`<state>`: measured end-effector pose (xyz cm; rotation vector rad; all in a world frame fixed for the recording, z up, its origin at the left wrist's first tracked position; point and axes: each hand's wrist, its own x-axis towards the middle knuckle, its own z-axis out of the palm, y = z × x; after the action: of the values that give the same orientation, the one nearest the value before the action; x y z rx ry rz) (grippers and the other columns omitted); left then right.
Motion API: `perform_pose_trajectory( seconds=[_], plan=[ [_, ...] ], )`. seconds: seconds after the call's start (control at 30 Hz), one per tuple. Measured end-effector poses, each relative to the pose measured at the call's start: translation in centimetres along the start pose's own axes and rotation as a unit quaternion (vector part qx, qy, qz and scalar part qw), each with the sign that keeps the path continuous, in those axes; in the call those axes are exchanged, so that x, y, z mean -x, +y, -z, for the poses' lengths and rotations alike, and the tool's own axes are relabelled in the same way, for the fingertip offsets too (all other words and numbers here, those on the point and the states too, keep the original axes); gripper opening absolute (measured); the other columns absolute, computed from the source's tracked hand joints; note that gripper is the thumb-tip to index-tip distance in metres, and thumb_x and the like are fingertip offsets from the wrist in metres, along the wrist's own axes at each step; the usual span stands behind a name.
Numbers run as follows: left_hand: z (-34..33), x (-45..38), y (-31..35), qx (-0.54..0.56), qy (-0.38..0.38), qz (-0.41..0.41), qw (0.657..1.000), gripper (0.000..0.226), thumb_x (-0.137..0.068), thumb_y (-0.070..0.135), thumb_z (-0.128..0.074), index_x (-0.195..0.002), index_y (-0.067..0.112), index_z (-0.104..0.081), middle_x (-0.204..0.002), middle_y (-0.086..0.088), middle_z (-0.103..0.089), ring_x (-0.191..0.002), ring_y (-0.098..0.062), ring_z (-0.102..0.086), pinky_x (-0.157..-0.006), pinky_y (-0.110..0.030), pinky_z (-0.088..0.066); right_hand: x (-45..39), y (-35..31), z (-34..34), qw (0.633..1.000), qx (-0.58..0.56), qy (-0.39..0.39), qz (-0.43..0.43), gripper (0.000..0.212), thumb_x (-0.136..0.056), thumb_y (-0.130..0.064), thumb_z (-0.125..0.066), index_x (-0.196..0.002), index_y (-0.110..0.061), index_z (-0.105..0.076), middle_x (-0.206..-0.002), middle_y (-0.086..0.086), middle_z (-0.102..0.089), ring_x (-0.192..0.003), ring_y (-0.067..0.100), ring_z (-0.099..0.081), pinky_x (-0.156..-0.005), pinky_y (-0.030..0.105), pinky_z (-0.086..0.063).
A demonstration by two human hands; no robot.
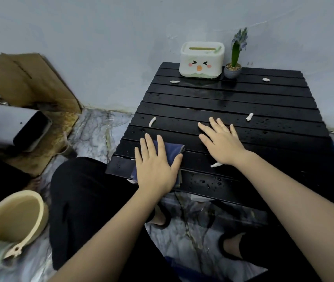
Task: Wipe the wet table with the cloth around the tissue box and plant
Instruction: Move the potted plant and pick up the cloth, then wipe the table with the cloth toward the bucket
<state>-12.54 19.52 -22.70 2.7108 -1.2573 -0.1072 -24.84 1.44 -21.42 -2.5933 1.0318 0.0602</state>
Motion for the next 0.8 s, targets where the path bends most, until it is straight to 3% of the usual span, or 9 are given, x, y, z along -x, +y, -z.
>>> perform_pose_trajectory(
  seconds=[0.13,0.33,0.57,0.67,0.8],
  plan=[
    [-0.5,-0.6,0.4,-0.002,0.029,-0.012,0.999,0.079,-0.096,0.057,-0.006,-0.156,0.007,-0.021,-0.163,-0.023,-0.015,-0.152,-0.037,-0.01,-0.124,-0.051,-0.009,0.0,0.3,-0.2,1.0,0.021,0.016,0.013,0.05,-0.105,-0.041,-0.018,-0.155,-0.037,-0.016,-0.165,0.003,-0.004,-0.152,0.024,0.002,-0.121,0.051,0.002],
    [-0.5,-3.2,2.0,0.014,0.018,-0.043,0.999,0.067,-0.104,0.046,-0.016,-0.156,0.002,-0.017,-0.164,-0.022,-0.01,-0.153,-0.036,-0.005,-0.125,-0.044,-0.004,-0.1,0.4,-0.7,0.999,0.032,0.04,0.02,0.048,-0.106,-0.035,-0.021,-0.154,-0.035,-0.02,-0.165,0.004,-0.009,-0.152,0.025,-0.003,-0.12,0.051,-0.001],
    [0.2,-5.1,2.1,0.076,-0.027,-0.239,0.968,0.058,-0.107,0.042,-0.029,-0.154,0.007,-0.029,-0.164,-0.012,-0.02,-0.154,-0.026,-0.008,-0.125,-0.035,-0.005,0.0,0.7,-0.4,0.998,0.012,0.066,0.016,0.049,-0.106,-0.02,-0.027,-0.155,-0.026,-0.023,-0.164,-0.002,-0.017,-0.151,0.018,-0.009,-0.121,0.045,-0.006],
    [0.5,-3.0,1.8,0.124,-0.026,-0.309,0.943,0.055,-0.105,0.04,-0.036,-0.149,0.008,-0.041,-0.16,-0.008,-0.032,-0.152,-0.021,-0.019,-0.125,-0.032,-0.012,-0.1,0.8,-0.3,0.997,0.002,0.069,0.016,0.049,-0.105,-0.017,-0.029,-0.154,-0.025,-0.027,-0.163,-0.003,-0.019,-0.151,0.017,-0.011,-0.12,0.044,-0.007],
    [-0.2,1.3,0.6,0.221,0.055,-0.331,0.916,0.041,-0.096,0.033,-0.053,-0.125,0.007,-0.068,-0.134,-0.01,-0.064,-0.134,-0.021,-0.052,-0.117,-0.034,-0.036,-0.2,0.9,-0.2,0.998,-0.008,0.066,0.016,0.049,-0.105,-0.018,-0.029,-0.153,-0.025,-0.029,-0.163,-0.003,-0.02,-0.151,0.017,-0.012,-0.12,0.044,-0.008]
  ],
)
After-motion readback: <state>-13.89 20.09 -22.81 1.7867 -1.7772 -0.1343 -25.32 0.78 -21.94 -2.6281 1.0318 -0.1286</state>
